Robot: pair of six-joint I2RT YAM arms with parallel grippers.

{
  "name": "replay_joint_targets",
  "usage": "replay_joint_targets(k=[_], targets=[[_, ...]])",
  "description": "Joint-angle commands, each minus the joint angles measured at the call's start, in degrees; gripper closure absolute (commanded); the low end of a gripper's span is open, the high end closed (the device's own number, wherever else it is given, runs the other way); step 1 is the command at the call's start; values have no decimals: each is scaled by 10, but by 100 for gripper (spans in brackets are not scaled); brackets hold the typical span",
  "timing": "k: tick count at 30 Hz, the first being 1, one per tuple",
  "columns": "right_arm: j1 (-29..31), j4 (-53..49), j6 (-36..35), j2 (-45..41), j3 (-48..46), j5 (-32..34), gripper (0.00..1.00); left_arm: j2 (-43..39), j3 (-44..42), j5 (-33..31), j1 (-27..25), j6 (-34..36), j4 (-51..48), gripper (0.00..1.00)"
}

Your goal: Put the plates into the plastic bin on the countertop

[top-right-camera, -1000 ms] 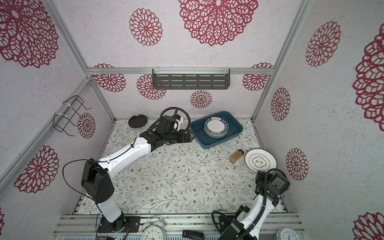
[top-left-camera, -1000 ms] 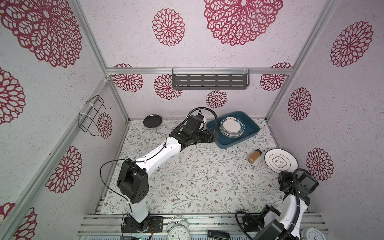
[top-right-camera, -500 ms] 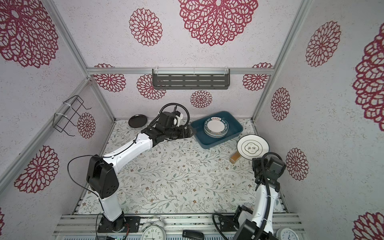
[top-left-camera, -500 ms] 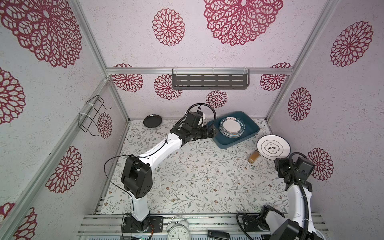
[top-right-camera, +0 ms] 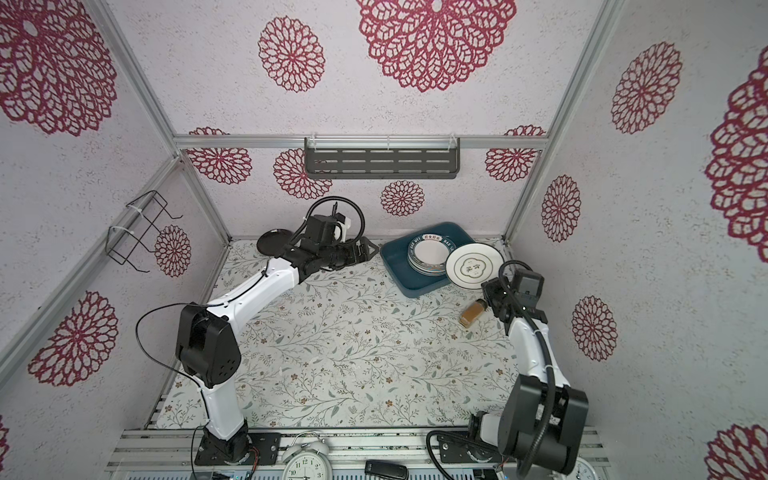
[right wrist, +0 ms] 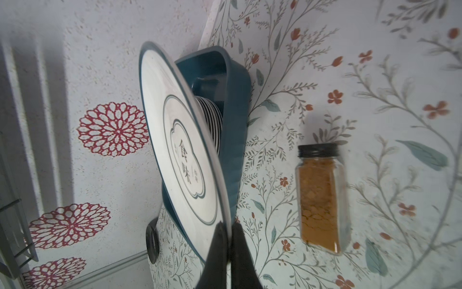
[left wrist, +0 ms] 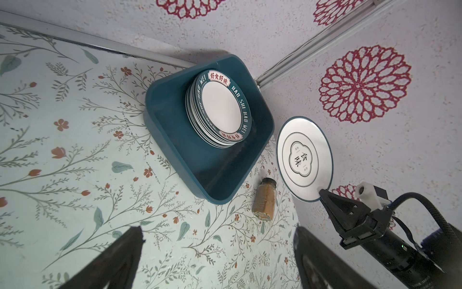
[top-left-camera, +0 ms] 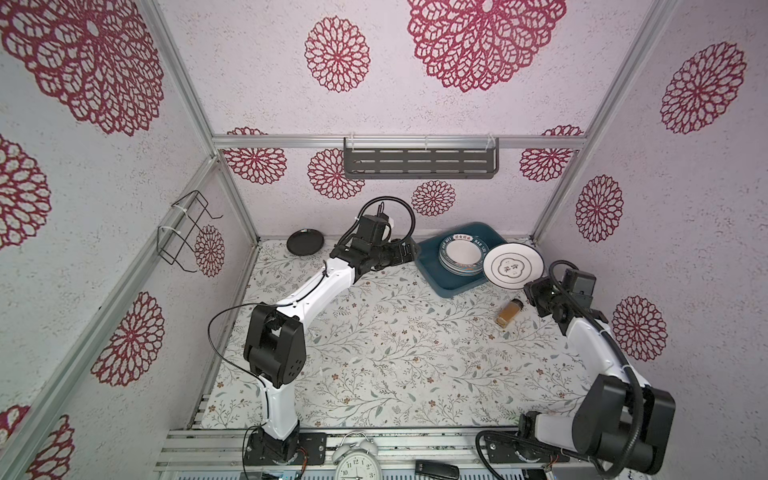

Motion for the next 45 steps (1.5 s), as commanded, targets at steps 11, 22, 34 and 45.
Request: replay_joint_targets(k=[11,22,34,45], targets=[[76,75,-16,228,211,-49,100,12,15,-12,47,-16,38,3],[104,80,18,351,318,-60,100,-24,-31,-42,59,-21,47,3],[116,71,43,410,360,-73,100,-60,-80,-58,70,-22,49,3],[115,22,43,414,370,-39,91,-61,-84,-55,73,-22,53,3]])
